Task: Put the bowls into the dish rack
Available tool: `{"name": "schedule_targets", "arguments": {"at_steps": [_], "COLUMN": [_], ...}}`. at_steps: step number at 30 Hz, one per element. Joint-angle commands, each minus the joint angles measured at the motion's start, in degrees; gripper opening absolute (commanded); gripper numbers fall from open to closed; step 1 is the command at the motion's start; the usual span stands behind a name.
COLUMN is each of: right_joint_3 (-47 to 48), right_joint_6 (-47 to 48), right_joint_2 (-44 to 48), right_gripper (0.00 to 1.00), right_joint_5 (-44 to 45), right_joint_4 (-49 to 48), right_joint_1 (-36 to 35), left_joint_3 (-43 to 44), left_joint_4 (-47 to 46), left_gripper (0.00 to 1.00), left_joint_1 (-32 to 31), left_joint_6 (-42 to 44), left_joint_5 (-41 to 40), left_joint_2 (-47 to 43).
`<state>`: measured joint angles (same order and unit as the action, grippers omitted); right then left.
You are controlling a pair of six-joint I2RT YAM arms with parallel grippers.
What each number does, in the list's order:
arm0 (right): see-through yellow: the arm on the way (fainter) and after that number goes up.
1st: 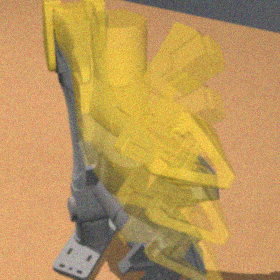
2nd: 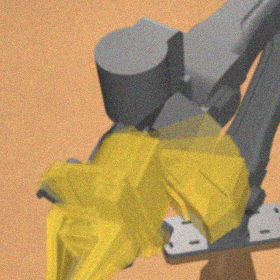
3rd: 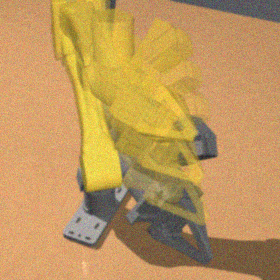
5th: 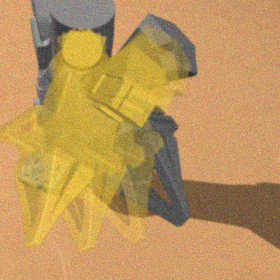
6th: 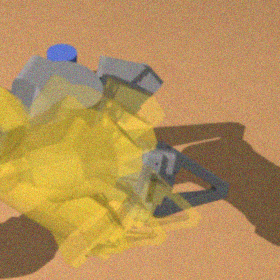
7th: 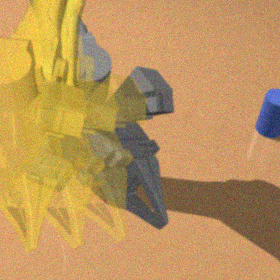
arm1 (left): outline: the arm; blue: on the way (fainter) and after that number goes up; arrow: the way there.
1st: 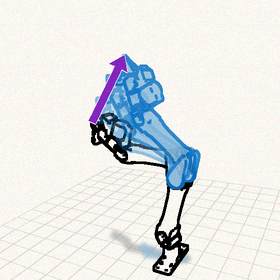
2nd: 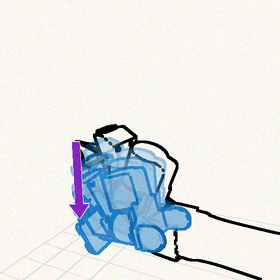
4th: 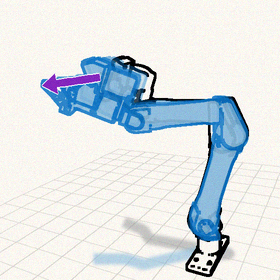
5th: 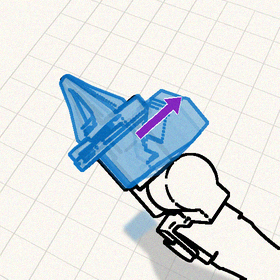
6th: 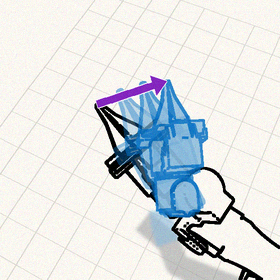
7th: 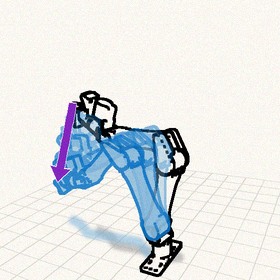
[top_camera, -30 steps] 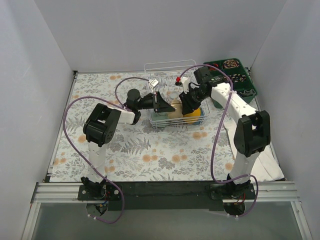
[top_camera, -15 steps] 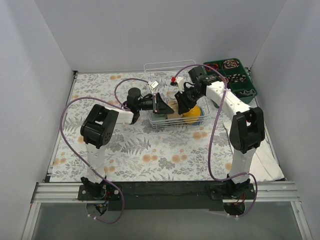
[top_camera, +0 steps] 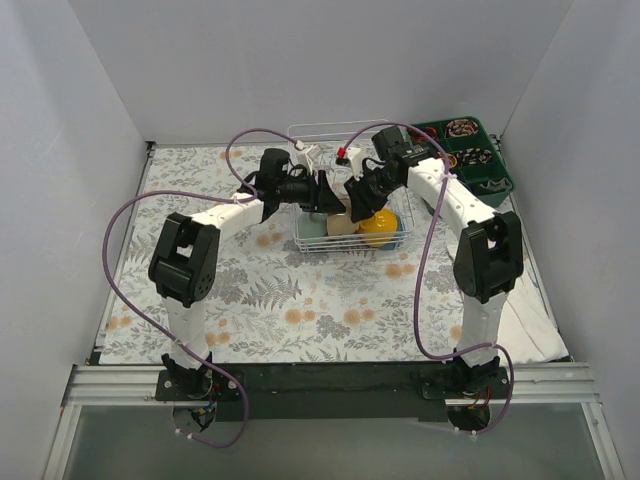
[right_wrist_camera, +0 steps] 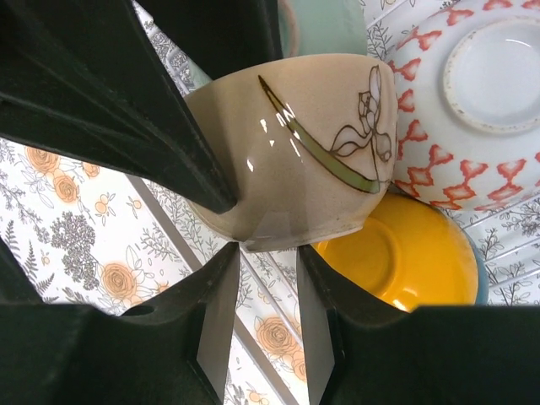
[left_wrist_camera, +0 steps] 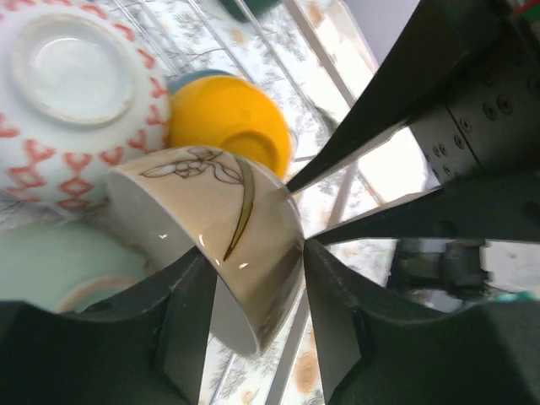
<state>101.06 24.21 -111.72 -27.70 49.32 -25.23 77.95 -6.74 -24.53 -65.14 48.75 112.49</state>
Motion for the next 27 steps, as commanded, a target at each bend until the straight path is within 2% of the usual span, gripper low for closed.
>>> {"name": "schedule_targets", "arguments": {"at_steps": [1, 4, 10, 16, 20, 27], "right_joint_3": [2.2, 4.2, 8.0, 10.4, 12.8, 13.6], "right_joint_6": [-0.3, -0.7, -1.4, -2.0, -2.4, -2.7], "right_joint_2": [-1.8, -3.4, -6.5, -8.3, -9.8, -11.0], "right_gripper": [0.41, 0.41, 0.41, 0.41, 0.41, 0.42], "right_joint_5": [-2.8, -3.1, -3.4, -3.7, -3.7, -3.7], "right_joint_4": [-2.6, -2.6, -2.7, -3.4, -3.5, -3.4], "right_joint_1": [-1.7, -2.3, -3.5, -5.3, -6.9, -9.8], "left_joint_3": [4.9, 4.1, 1.1, 0.3, -1.8, -7.1], "left_joint_4": [12.6, 15.1, 15.6, 15.1, 14.1, 12.5], "left_gripper": [0.46, 0.51, 0.52, 0.54, 0.62, 0.63], "left_joint_1": [0.2, 0.2, 0.1, 0.3, 1.4, 2.6], "left_joint_6": [14.1, 17.6, 21.6, 23.8, 25.5, 25.9], "left_joint_5": [-13.1, -18.1, -23.7, -38.3, -47.4, -52.4], "left_joint_2": [-8.9, -10.4, -13.3, -16.6, -18.0, -21.4]}}
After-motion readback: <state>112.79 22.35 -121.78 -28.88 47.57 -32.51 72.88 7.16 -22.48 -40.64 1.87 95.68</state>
